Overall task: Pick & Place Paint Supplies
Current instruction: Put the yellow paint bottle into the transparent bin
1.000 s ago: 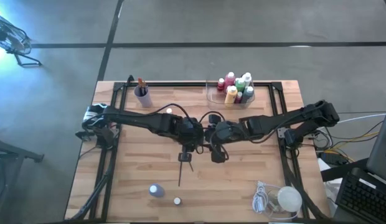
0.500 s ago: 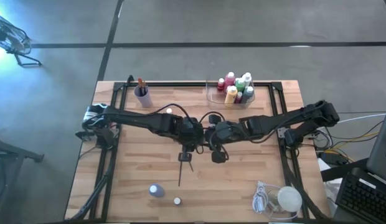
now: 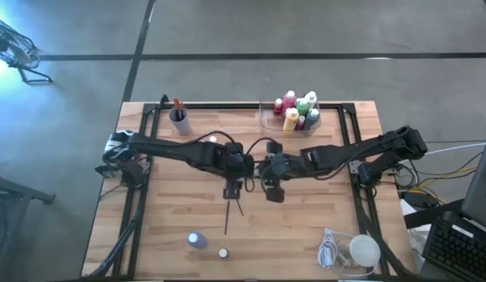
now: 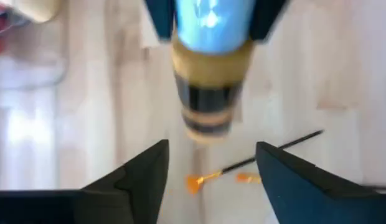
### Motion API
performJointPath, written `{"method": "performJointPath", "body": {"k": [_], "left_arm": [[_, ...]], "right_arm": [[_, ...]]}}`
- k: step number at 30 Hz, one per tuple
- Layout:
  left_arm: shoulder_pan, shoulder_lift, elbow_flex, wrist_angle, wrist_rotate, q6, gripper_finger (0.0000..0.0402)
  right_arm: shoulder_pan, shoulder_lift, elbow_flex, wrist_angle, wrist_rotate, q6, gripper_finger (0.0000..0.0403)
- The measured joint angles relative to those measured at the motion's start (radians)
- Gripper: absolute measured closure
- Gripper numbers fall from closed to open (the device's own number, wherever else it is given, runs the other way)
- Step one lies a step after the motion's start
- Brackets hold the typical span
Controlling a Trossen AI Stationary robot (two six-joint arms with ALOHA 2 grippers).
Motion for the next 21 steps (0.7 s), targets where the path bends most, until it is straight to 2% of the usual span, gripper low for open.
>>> {"method": "performJointPath", "body": {"k": [6,13,17,21], "left_arm": [[0.0,-0.001,0.072,-0.165,-0.067,-0.033,0.0134],[0.0,-0.054,0.071,-0.308,-0.268,-0.137,0.0146],[-0.003,-0.127,-0.001,-0.242,-0.319,-0.143,0.0157],[-0.003,-0.231,-0.138,-0.045,-0.324,-0.113,0.0164]], "right_arm": [[-0.019,-0.007,0.0,-0.09,0.066,0.05,0.0289],[-0.124,-0.047,0.0,-0.233,0.154,0.092,0.0289],[-0.234,-0.083,0.001,-0.249,0.162,0.085,0.0289],[-0.353,-0.092,0.002,-0.248,0.163,0.049,0.0289]]}}
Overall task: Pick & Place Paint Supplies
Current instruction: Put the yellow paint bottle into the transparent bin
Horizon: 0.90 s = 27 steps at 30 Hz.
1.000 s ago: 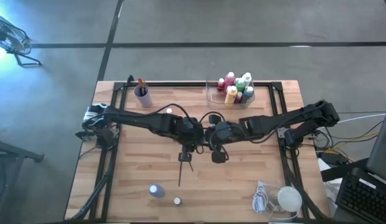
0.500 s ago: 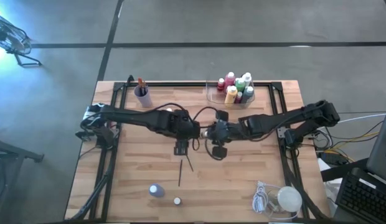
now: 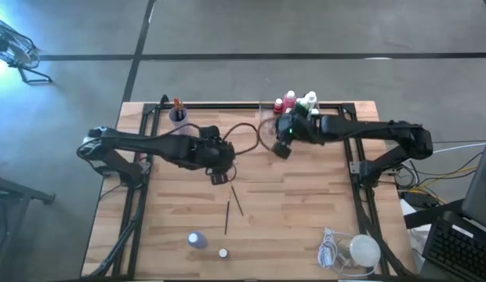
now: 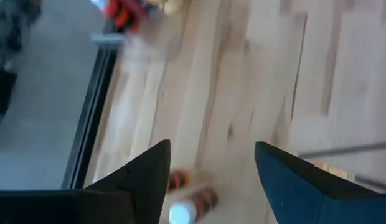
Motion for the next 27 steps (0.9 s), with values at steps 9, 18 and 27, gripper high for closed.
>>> {"method": "performJointPath", "body": {"k": [9,18,27], "left_arm": [[0.001,-0.218,-0.373,0.556,0.001,0.114,0.0165],[0.001,-0.276,-0.448,0.623,0.005,0.109,0.0165],[0.001,-0.276,-0.442,0.626,0.005,0.115,0.0165]], "right_arm": [[-0.156,0.006,0.0,0.014,-0.013,-0.061,0.0289],[-0.196,0.006,0.0,0.045,-0.123,-0.112,0.0289],[-0.252,0.067,0.01,0.084,-0.201,-0.132,0.0289]]}}
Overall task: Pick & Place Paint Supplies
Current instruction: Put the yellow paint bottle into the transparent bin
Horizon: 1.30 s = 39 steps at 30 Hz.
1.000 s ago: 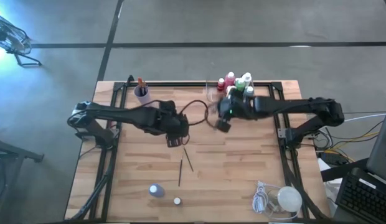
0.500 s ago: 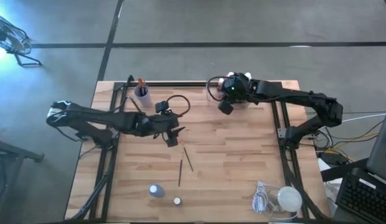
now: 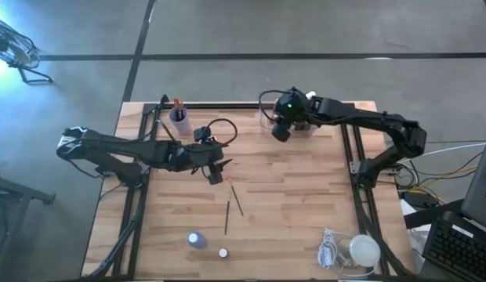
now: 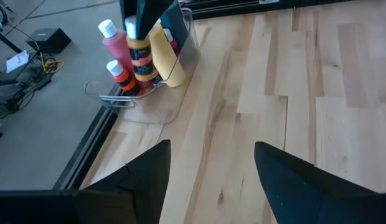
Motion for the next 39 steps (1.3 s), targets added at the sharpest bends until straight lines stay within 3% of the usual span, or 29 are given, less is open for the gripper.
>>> {"method": "performJointPath", "body": {"k": [13,39], "left_arm": [[0.0,0.0,0.0,0.002,0.0,0.023,0.0165],[0.0,-0.001,0.0,-0.008,0.0,0.021,0.0165]], "right_arm": [[-0.05,0.184,0.15,-0.145,0.015,-0.032,0.0289],[-0.068,0.2,0.046,-0.066,-0.089,-0.053,0.0289]]}}
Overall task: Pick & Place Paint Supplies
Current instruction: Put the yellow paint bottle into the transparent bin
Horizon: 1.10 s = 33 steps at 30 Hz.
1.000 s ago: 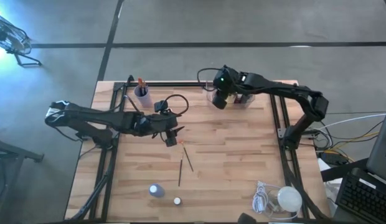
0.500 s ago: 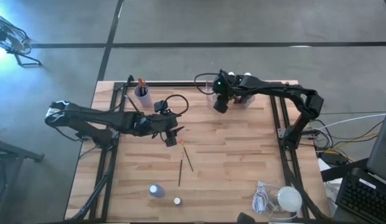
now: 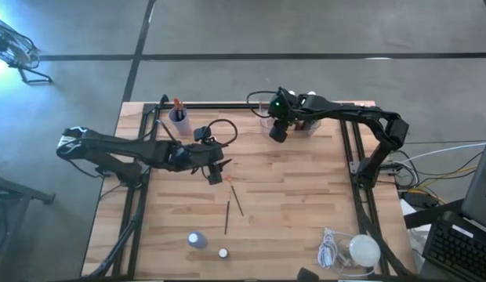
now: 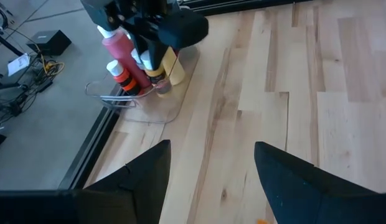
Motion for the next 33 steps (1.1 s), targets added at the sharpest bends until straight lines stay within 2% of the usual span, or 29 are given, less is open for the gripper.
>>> {"method": "performJointPath", "body": {"k": [15,22,33], "left_arm": [[0.0,0.0,-0.001,-0.005,0.0,-0.001,0.0165],[0.0,0.0,-0.001,-0.005,0.0,0.0,0.0165],[0.0,0.0,-0.001,-0.002,0.0,-0.001,0.0165]], "right_arm": [[-0.003,0.0,-0.051,0.014,0.009,-0.024,0.0288],[-0.003,0.0,-0.051,0.015,0.007,-0.022,0.0249],[-0.003,-0.002,-0.052,0.014,0.014,-0.037,0.0281]]}}
